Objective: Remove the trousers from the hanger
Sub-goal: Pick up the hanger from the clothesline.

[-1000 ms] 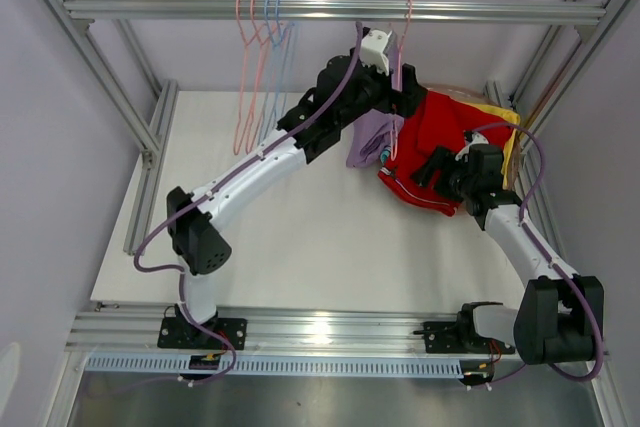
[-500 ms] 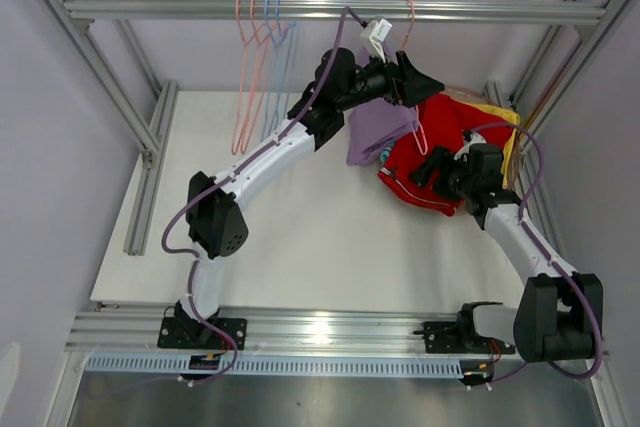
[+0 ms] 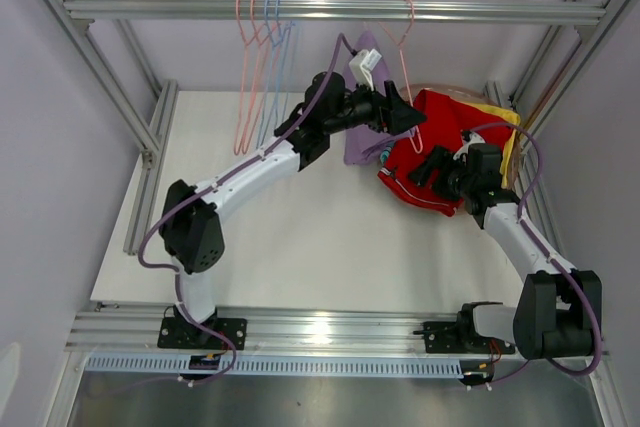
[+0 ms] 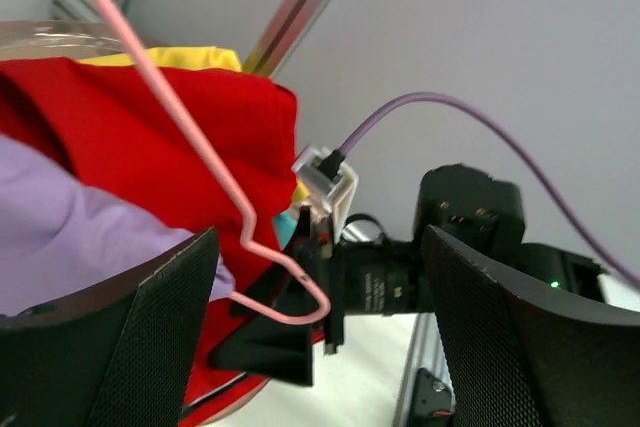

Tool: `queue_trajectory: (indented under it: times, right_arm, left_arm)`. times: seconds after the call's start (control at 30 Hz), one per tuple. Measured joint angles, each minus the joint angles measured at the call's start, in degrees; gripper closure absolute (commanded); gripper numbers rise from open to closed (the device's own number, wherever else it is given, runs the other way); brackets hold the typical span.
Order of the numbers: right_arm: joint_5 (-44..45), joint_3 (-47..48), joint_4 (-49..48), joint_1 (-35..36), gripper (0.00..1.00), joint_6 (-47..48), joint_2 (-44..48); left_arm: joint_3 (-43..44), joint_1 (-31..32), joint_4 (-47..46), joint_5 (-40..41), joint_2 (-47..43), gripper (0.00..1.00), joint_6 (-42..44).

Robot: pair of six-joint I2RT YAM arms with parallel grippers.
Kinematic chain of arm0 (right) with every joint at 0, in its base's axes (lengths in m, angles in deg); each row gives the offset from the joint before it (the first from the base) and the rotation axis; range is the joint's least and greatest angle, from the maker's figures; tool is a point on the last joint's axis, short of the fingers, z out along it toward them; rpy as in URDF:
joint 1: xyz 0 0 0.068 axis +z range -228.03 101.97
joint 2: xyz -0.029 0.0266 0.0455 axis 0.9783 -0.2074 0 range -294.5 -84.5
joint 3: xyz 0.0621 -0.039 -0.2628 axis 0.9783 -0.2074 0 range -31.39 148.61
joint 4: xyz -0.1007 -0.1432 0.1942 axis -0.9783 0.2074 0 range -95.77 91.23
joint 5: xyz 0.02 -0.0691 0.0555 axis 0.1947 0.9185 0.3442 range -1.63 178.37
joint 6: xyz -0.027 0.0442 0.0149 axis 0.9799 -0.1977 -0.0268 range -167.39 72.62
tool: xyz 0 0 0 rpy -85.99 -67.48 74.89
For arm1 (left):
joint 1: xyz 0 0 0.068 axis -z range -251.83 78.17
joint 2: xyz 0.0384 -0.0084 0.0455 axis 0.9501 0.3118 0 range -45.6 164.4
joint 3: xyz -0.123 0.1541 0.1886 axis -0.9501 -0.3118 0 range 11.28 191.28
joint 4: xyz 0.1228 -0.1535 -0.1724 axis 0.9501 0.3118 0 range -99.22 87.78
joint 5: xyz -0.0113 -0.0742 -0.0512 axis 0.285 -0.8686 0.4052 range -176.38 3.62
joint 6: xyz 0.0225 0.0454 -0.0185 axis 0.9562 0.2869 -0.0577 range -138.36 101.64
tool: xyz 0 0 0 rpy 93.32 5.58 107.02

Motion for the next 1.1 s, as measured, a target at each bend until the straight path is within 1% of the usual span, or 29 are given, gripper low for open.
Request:
queue_trajectory:
  times: [0.13,0.33,0.4,0.5,0.6,0.7,0.83,0.97,1.07,1.1]
  right_arm:
    - [0.0,0.0,0.0,0.1,0.18,0.0,-0.1]
    - [0.0,0.0,-0.1,0.2,0.17,0.0,-0.2]
    - [0.0,0.0,0.0,0.2,0.17,0.0,-0.2]
    - [0.0,0.0,-0.1,0.2,0.17,0.0,-0.2]
    - [0.0,0.0,-0.1,0.2,0.18,0.0,-0.2]
    - [0.0,0.0,-0.1,0.2,0.17,0.0,-0.2]
    - [0.0,-0.1,-0.4,0.8,0.17,0.0,-0.3]
    - [0.0,-0.2,-1.0,1.2,0.17,-0.1,-0.7]
    - [0.0,-0.3,-1.5,1.5,0.18,-0.4,-1.1]
    - [0.0,-0.3,-1.7,1.6,0.18,-0.5,-1.4]
  left_arm:
    - [-4.5,0.0,0.7,1.9,-3.5,0.13,2.5]
    - [-4.3,0.0,1.1,3.7,-4.9,0.11,5.0]
    - [-2.3,0.0,2.2,3.8,-3.9,0.1,5.5]
    - [3.6,0.0,3.3,3.9,-0.8,0.09,6.0]
    - [10.6,-0.2,4.2,3.9,3.5,0.09,6.3]
    - [15.4,-0.7,4.8,3.4,7.6,0.09,6.0]
    - [18.0,-1.8,5.8,2.9,11.7,0.09,5.1]
    - [18.1,-2.4,7.3,2.9,13.4,0.09,5.1]
    - [18.1,-2.6,7.6,2.8,13.6,0.14,4.6]
    - [18.1,-2.7,7.3,2.4,13.6,0.17,4.2]
